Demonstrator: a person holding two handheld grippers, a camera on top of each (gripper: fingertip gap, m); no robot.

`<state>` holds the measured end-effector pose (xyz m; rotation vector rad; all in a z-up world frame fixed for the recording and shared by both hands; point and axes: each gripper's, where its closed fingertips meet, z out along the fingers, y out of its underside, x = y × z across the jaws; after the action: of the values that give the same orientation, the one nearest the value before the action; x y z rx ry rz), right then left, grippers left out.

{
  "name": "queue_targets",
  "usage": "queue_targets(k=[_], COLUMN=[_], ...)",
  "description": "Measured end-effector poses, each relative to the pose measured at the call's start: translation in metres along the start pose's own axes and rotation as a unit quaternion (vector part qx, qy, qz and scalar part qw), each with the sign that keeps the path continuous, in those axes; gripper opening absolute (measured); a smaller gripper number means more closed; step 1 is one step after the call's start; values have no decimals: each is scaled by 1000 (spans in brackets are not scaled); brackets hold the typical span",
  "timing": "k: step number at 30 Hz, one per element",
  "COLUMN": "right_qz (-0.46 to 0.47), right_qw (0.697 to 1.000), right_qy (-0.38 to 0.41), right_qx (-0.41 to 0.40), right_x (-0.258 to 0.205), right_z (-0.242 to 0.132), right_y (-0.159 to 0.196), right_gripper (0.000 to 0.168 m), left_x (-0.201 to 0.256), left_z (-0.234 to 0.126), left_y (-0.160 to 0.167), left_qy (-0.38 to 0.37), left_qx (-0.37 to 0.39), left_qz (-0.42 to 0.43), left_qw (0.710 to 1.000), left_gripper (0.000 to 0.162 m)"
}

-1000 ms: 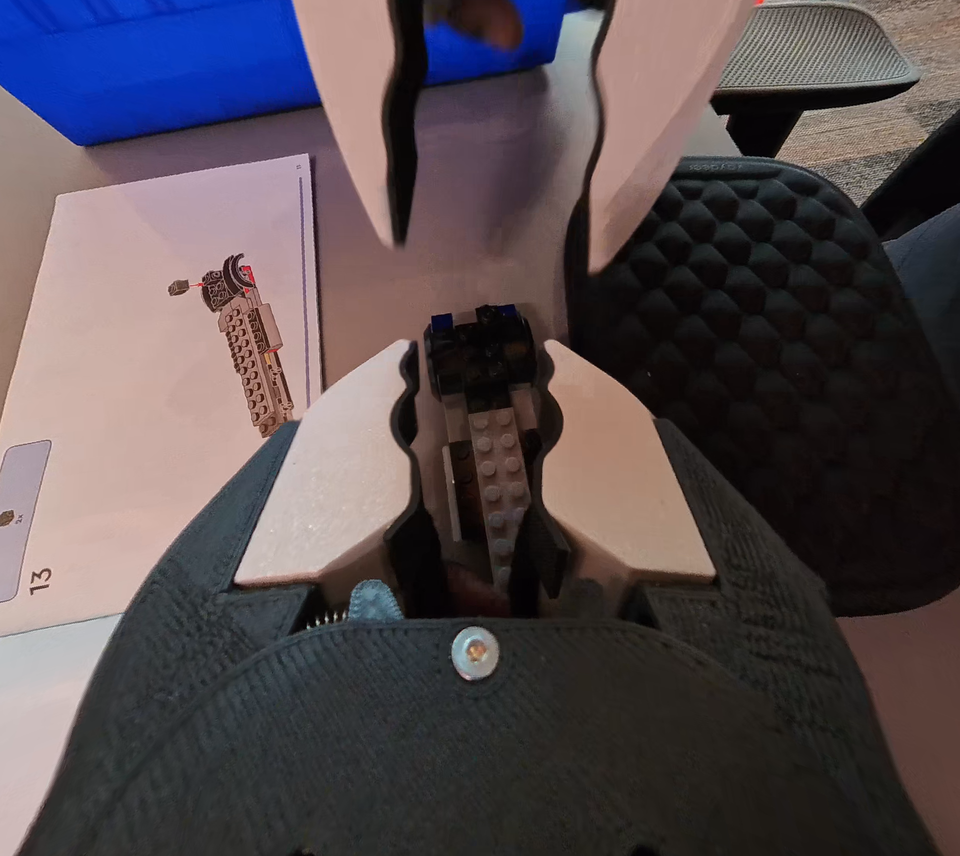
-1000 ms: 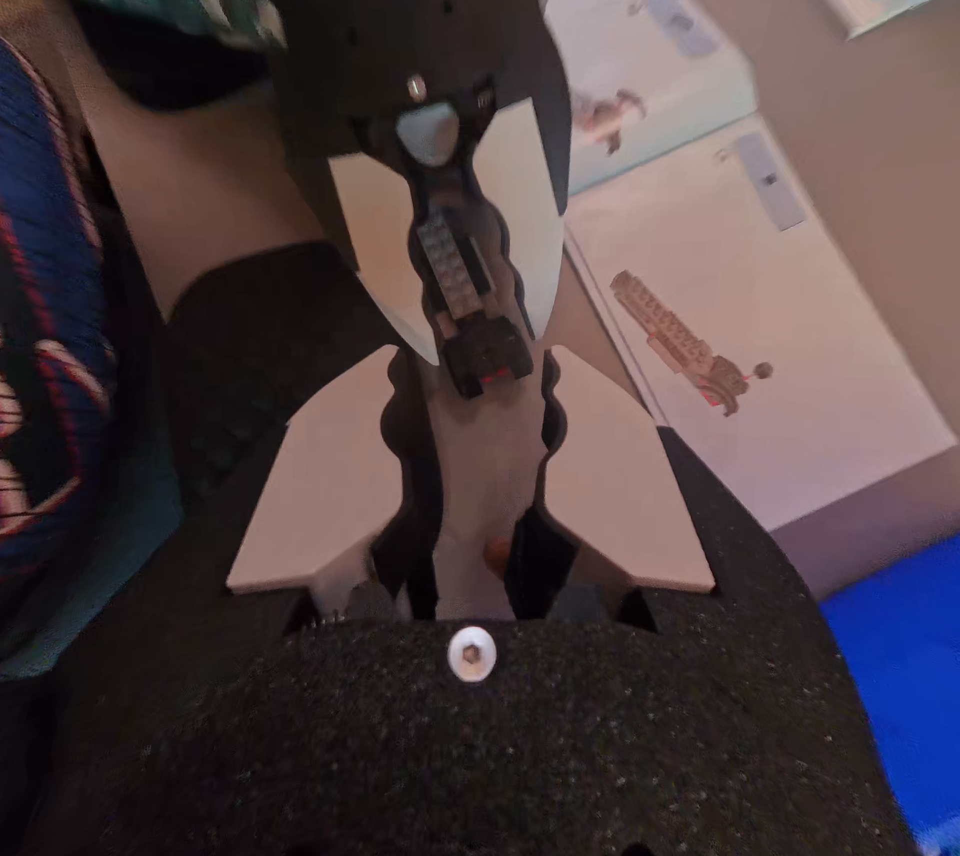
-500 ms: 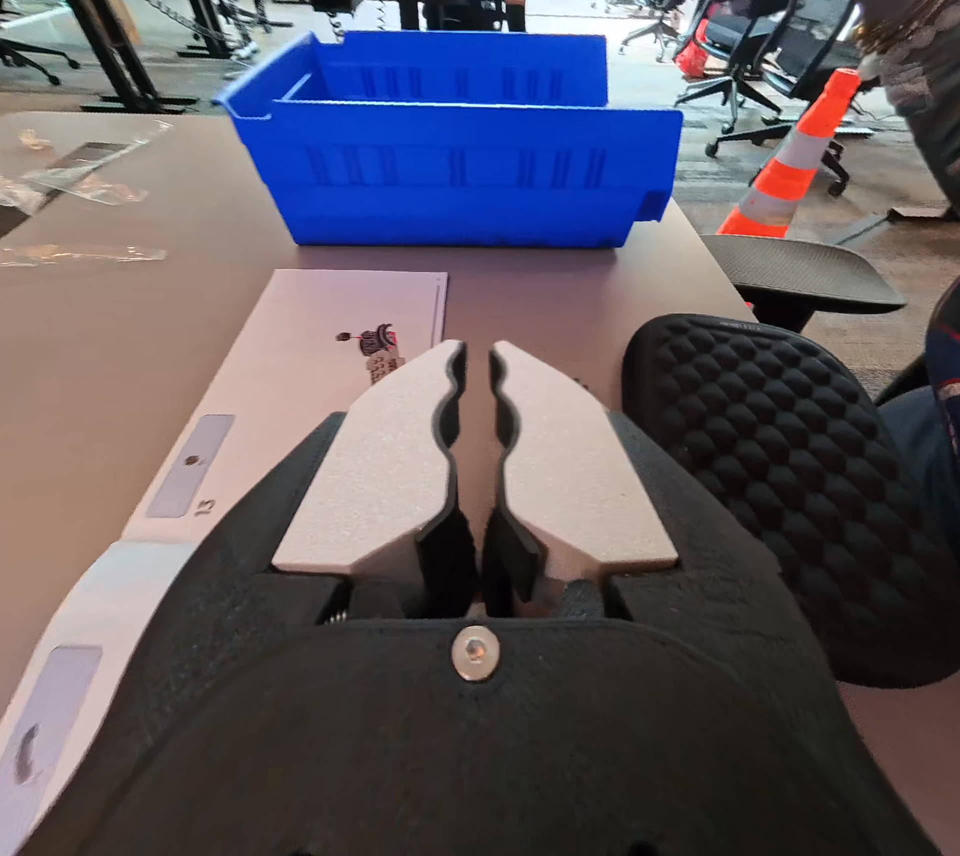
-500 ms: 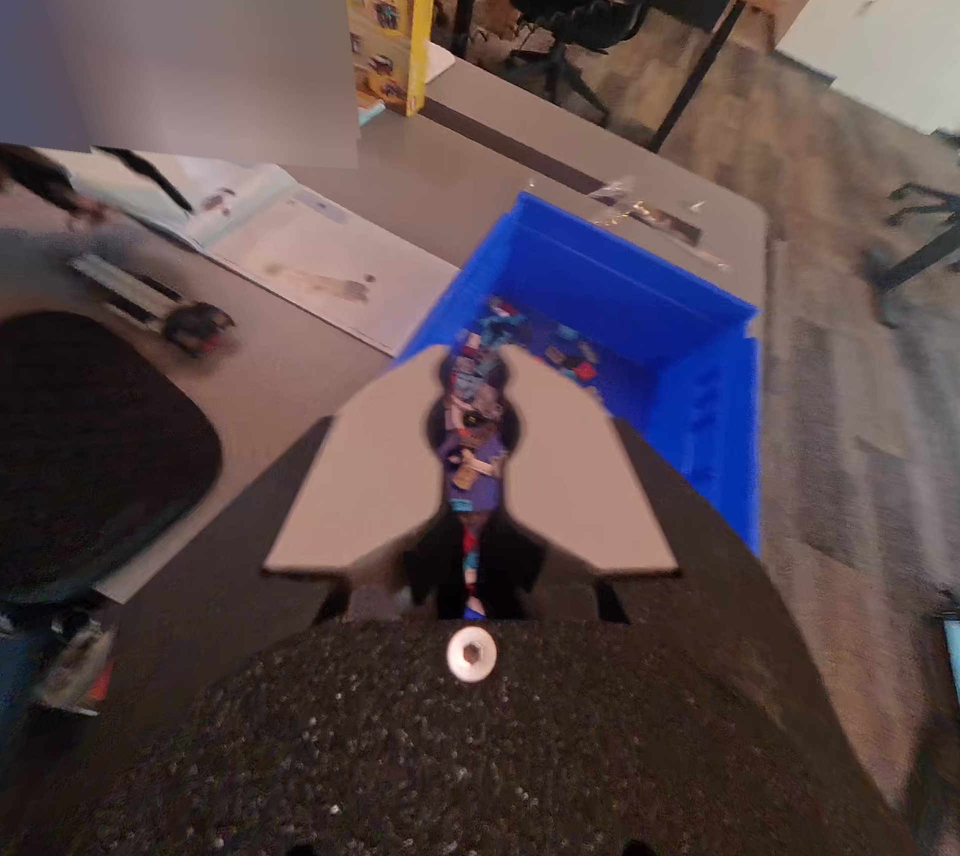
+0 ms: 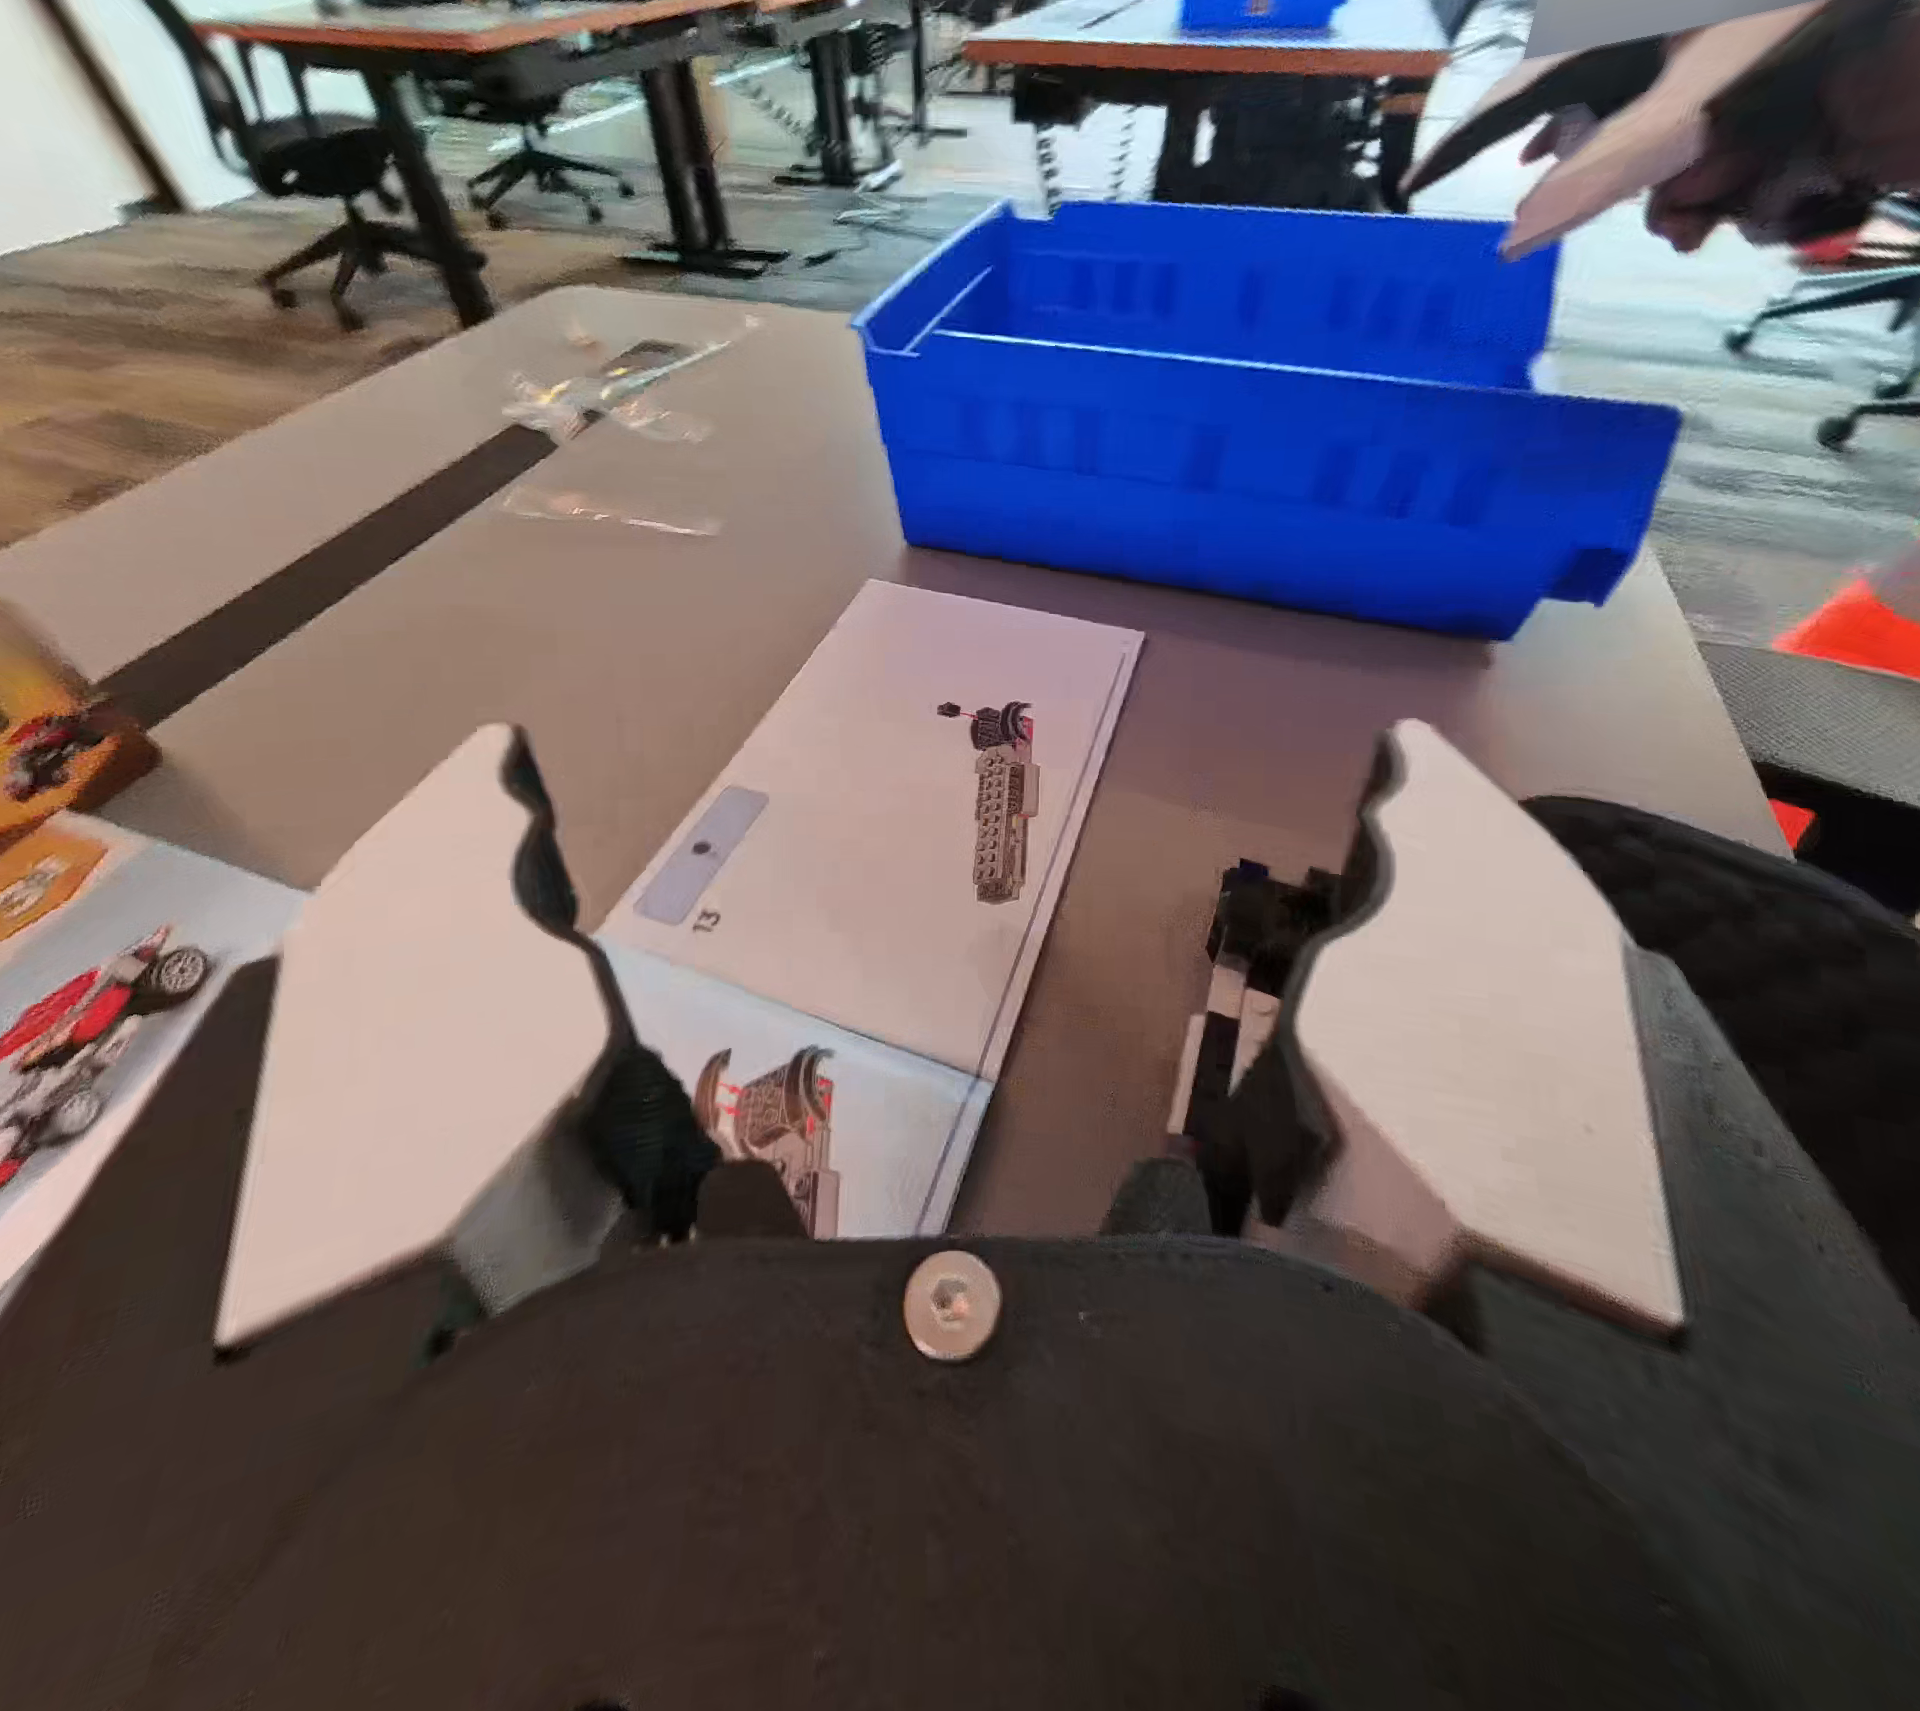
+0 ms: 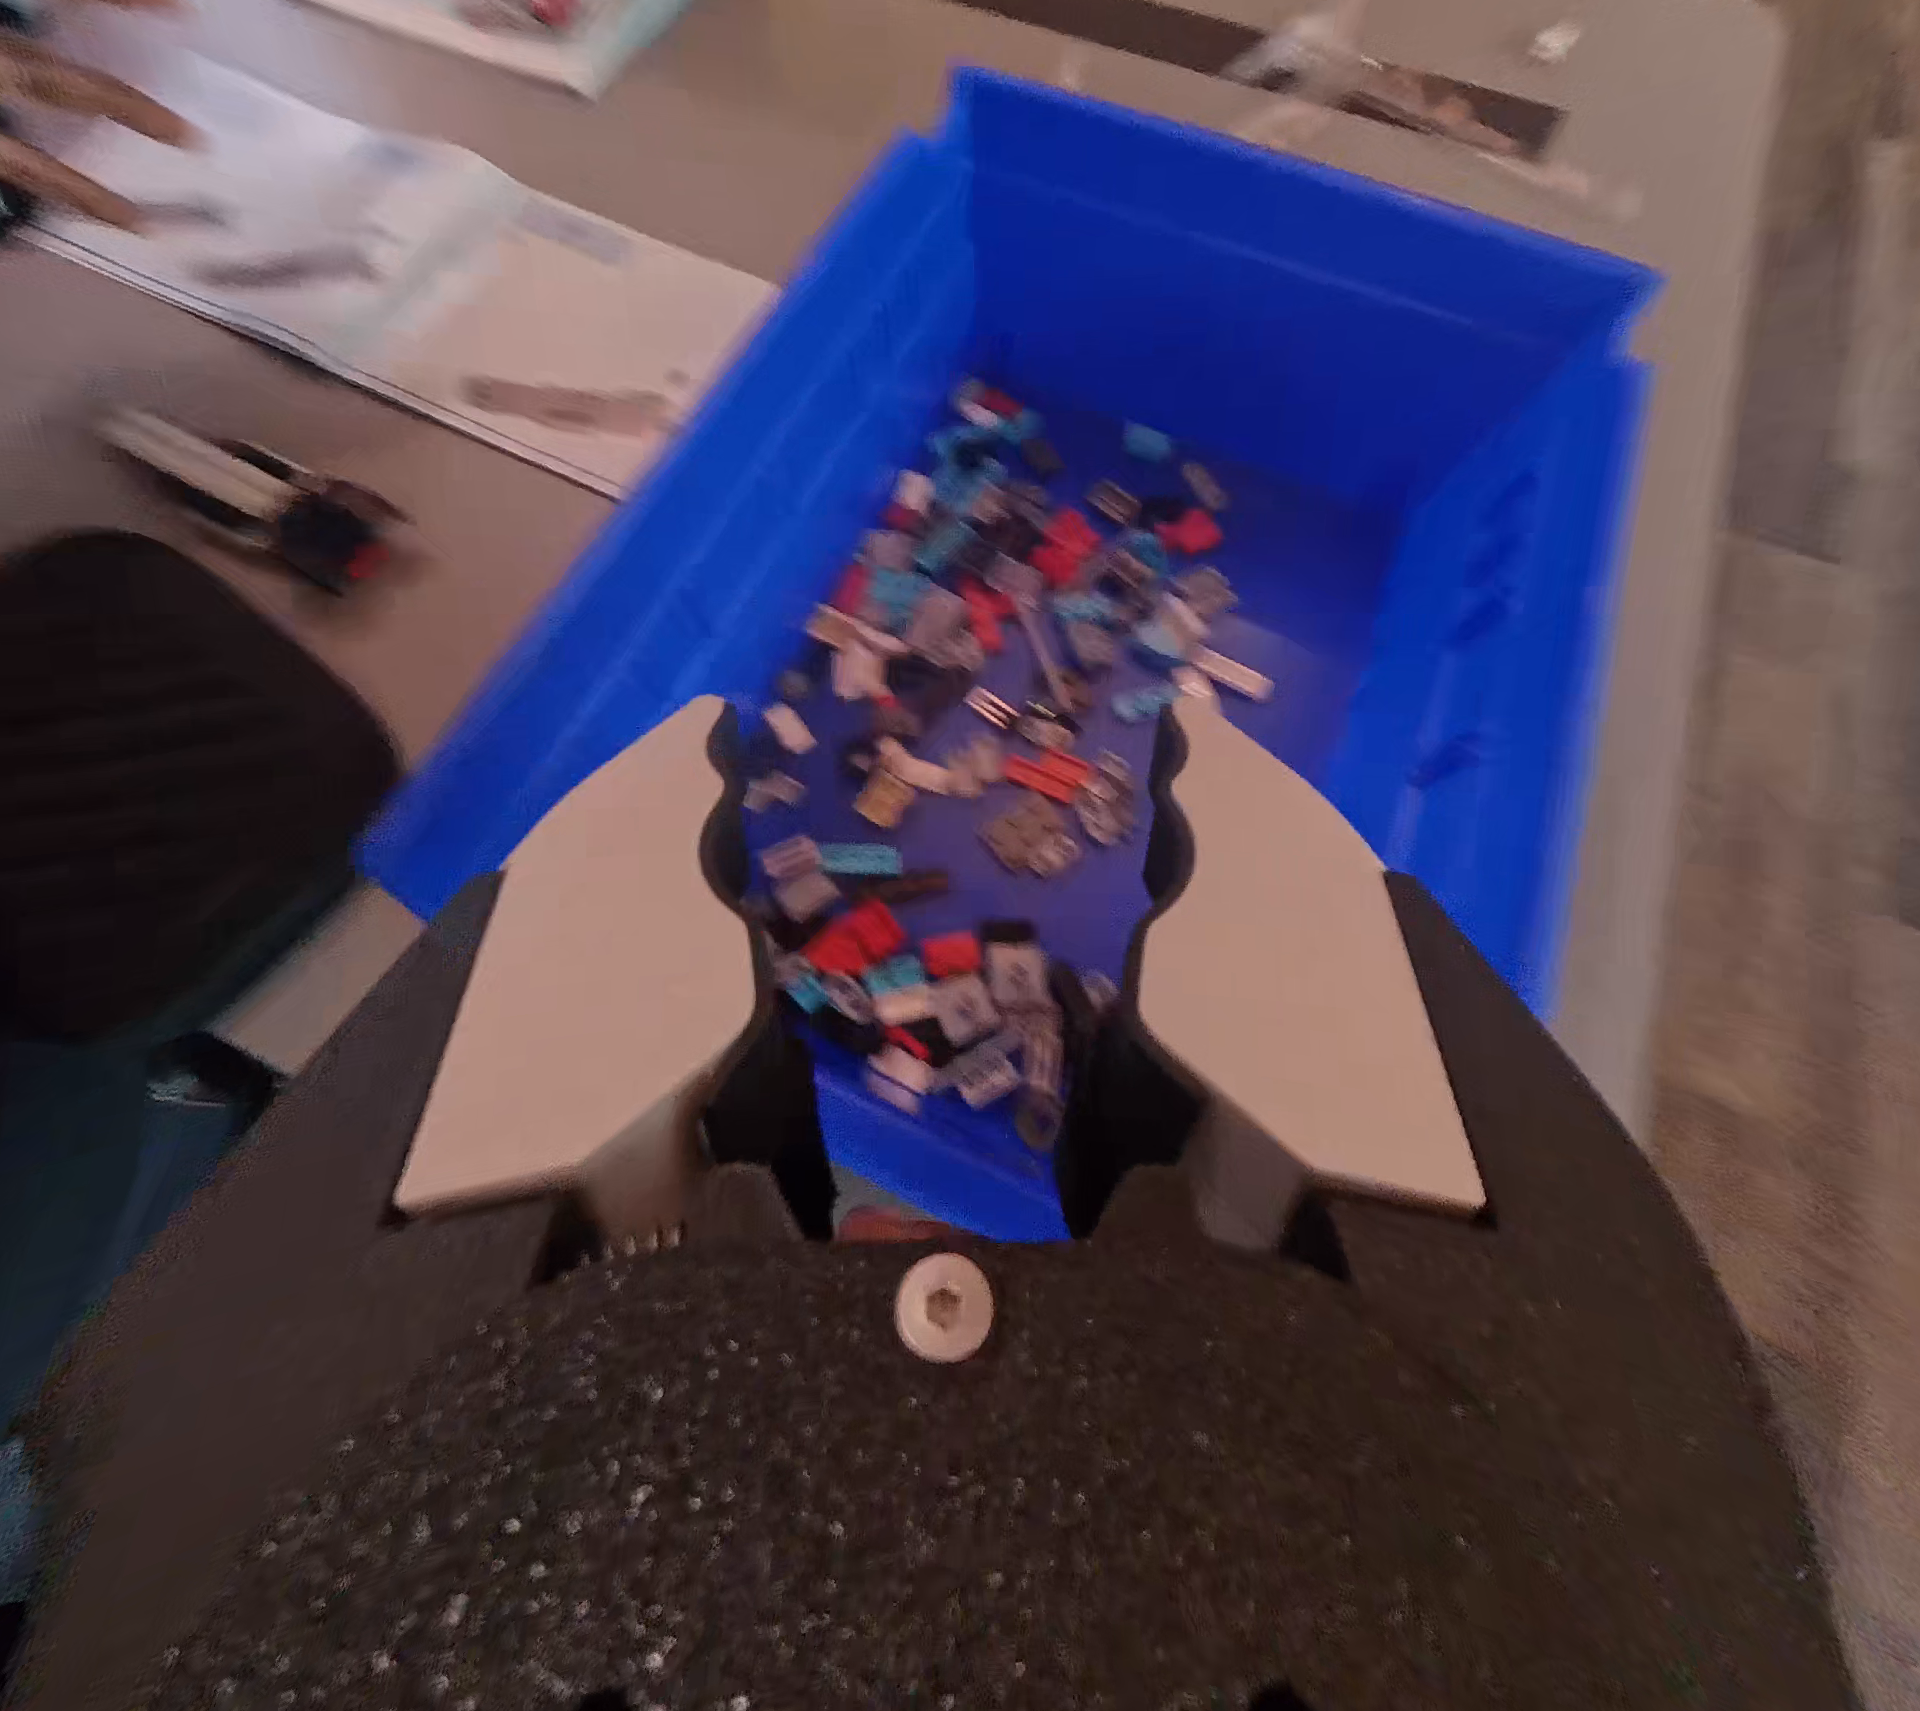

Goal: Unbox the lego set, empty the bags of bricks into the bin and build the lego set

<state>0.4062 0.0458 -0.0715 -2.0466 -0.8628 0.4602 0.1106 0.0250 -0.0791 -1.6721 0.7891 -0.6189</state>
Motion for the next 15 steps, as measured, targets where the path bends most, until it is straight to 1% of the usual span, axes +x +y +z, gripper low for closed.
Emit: queue_targets(k=[2, 3, 5, 7, 8, 9, 10, 12, 14, 15], right_qz=[15, 21, 20, -8, -24, -40, -49, -44, -46, -47], right_qw=[994, 989, 985, 984, 983, 979, 974, 960, 944, 939], right_qy=[-92, -120, -136, -133, -134, -147, -167, -200, -208, -196], right_qx=[60, 86, 108, 116, 123, 133, 147, 193, 253, 280], right_x=[-25, -33, -38, -37, -37, -40, -45, -51, -52, -49], right_z=[6, 8, 14, 17, 18, 16, 13, 2, -11, -16], right_y=[-14, -21, -28, -28, -29, -30, -33, -45, -58, -62], right_gripper=[77, 77, 76, 73, 72, 77, 87, 101, 114, 121], left_x=[2, 4, 5, 6, 8, 13, 18, 24, 22, 19], left_z=[-1, -1, 0, 2, 3, 5, 7, 11, 13, 14], left_y=[-4, -7, -9, -7, -7, -7, -7, -9, -11, -11], left_qy=[3, 3, -5, -19, -21, -15, -3, 10, -5, -16], left_qx=[-6, -2, -6, -22, -30, -38, -43, -40, -26, -23], left_qz=[-20, -26, -25, -16, -19, -29, -44, -62, -46, -35], left_qw=[1000, 1000, 1000, 999, 999, 999, 998, 997, 999, 999], left_gripper=[145, 144, 143, 135, 134, 135, 135, 136, 136, 136])
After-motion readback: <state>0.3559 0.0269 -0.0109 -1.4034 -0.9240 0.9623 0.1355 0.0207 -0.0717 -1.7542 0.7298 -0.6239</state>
